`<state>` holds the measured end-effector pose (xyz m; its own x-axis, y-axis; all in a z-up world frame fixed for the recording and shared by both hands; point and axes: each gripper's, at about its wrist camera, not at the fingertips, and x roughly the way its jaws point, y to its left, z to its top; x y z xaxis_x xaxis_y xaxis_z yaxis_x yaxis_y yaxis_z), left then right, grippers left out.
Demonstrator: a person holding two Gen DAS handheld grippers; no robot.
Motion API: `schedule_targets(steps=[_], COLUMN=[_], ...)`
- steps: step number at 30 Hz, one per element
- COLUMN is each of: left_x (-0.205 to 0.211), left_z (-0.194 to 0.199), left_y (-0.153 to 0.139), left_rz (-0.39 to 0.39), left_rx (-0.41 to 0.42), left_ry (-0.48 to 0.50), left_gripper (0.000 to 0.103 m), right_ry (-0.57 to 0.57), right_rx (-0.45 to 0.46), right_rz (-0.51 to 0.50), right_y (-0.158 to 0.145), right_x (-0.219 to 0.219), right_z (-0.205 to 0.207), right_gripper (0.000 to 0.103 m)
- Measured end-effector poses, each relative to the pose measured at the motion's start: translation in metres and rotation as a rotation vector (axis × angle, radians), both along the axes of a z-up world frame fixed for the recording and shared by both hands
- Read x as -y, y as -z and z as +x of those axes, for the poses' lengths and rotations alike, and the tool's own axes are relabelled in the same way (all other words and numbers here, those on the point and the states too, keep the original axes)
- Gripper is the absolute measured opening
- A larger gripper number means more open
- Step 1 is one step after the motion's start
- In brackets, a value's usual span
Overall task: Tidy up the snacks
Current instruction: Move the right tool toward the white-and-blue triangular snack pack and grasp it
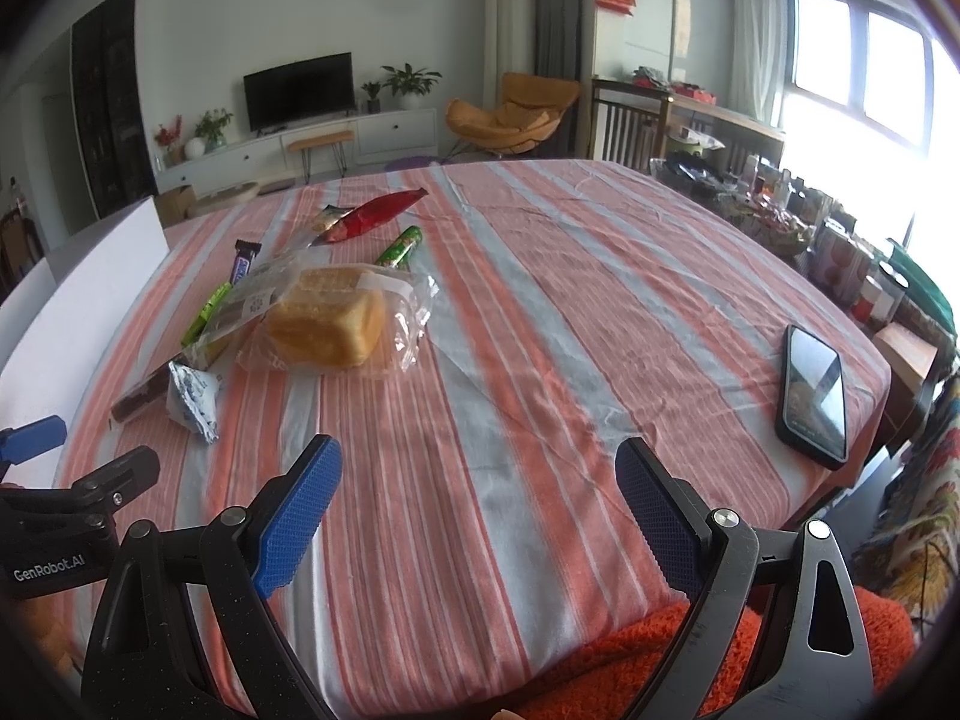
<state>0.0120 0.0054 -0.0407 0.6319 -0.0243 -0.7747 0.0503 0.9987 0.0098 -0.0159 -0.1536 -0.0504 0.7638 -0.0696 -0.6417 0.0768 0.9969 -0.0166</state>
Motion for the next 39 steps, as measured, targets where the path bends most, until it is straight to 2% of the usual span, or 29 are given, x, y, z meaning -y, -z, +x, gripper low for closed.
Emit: schedule_targets(steps=[9,13,19,24,30,39], left_x=[-0.008,-0.010,-0.013,-0.014,-0.020,-0.020], left_z=[0.006,0.009,0.015,0.021,0.025,0.023], left_y=[0.022,0.033,0.044,0.053,0.057,0.057], left_rz=[-0.005,-0.003,-0.005,-0.001,-0.011,-0.007], left_rx=[-0.070,-0.096,-0.126,-0.157,-0.168,-0.166], left_ry=[-0.018,-0.021,-0.031,-0.042,-0.055,-0.060], left_gripper=[0.103,0.103,0.103,0.103,0.103,0.103], right_ry=[0.002,0.000,-0.021,0.017,0.076,0.086], right_rx=[-0.025,-0.090,-0.236,-0.284,-0.230,-0.216], right_rz=[0.011,0.049,0.107,0.125,0.042,0.052], right_y=[0.000,0.005,0.019,0.038,0.054,0.052], right_x=[0.003,0.008,0.008,0.008,0.011,0.014], right_z=[0.000,0.012,0.046,0.079,0.084,0.083], right_gripper=[0.094,0.094,0.094,0.094,0.094,0.096])
